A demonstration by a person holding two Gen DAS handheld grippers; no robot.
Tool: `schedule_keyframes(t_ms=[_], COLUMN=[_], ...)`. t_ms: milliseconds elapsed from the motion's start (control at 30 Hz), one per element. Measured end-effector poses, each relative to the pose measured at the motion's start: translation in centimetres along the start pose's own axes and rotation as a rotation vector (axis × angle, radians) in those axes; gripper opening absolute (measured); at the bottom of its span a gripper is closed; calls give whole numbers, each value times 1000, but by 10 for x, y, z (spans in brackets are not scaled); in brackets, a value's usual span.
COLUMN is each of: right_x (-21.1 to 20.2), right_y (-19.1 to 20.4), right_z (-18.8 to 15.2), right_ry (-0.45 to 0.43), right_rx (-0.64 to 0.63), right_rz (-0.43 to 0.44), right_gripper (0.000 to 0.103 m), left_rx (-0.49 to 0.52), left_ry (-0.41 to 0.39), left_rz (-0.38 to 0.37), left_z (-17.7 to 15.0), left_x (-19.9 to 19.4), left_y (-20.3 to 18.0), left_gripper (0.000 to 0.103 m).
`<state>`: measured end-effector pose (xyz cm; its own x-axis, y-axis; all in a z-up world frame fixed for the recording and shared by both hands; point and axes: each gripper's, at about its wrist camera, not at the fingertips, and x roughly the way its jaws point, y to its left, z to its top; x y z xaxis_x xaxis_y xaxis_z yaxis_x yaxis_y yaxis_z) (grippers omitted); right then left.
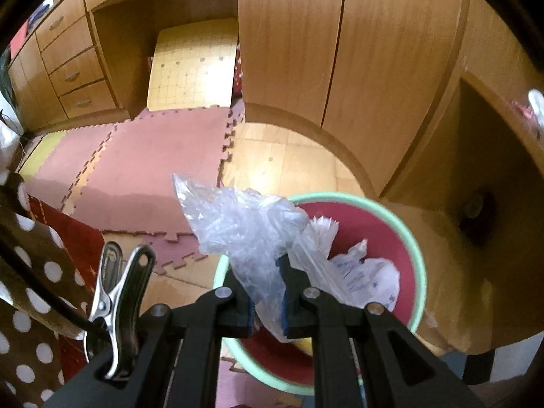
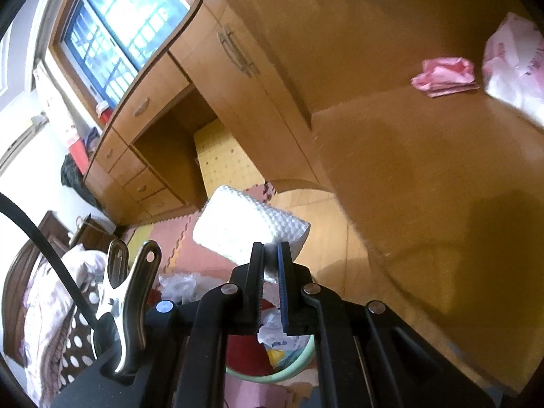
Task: Collect trash
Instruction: 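Carry the clear bag with the left tool while the right carries the foam sheet over the bucket, then open the left tool to drop the clear bag while the right drops the foam sheet into the bucket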
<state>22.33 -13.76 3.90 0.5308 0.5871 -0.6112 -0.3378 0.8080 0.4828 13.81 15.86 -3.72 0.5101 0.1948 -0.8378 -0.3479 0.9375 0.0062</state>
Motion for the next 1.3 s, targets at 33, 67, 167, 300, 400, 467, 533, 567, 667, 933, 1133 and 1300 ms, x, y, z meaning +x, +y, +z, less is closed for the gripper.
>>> schedule_keyframes(t_ms=[33,67,167,300,400,467,533,567,667,933,1133,1300], right_x=[3,7,18,30,35,38,41,42,47,64,84,105], right_y=[2,4,11,17,18,18,19,20,23,27,30,30], right_z=[-2,-3,-8,-13,-15,-16,-17,-18,-18,-28,-37,-47], right_ry=[9,18,45,74,88,97,103,106,116,162,213,274], right_rx=[-4,-10,-31,-53,-53,-54,-57,-59,-63,-71,-84,-93], right_rz=[1,0,-2,-8,-11,-12,-13,-14,-14,-26,-50,-79], right_gripper=[9,9,9,9,9,9,9,9,9,9,9,9], left_rx=[1,1,2,23,30,25,20,17,8,1,-30,-48], left_ry=[10,22,64,104,117,128,143,149,163,183,182,179], left_rz=[-1,-1,-4,-7,-9,-11,-14,-15,-21,-56,-59,-68], left_z=[-3,-4,-10,-17,-18,-19,-20,-20,-21,-22,-22,-21], left_x=[3,8,22,36,41,43,47,49,52,53,50,48], left_y=[1,2,3,0,-1,0,1,2,4,5,11,14], left_gripper=[11,11,11,11,12,12,13,13,14,43,50,53])
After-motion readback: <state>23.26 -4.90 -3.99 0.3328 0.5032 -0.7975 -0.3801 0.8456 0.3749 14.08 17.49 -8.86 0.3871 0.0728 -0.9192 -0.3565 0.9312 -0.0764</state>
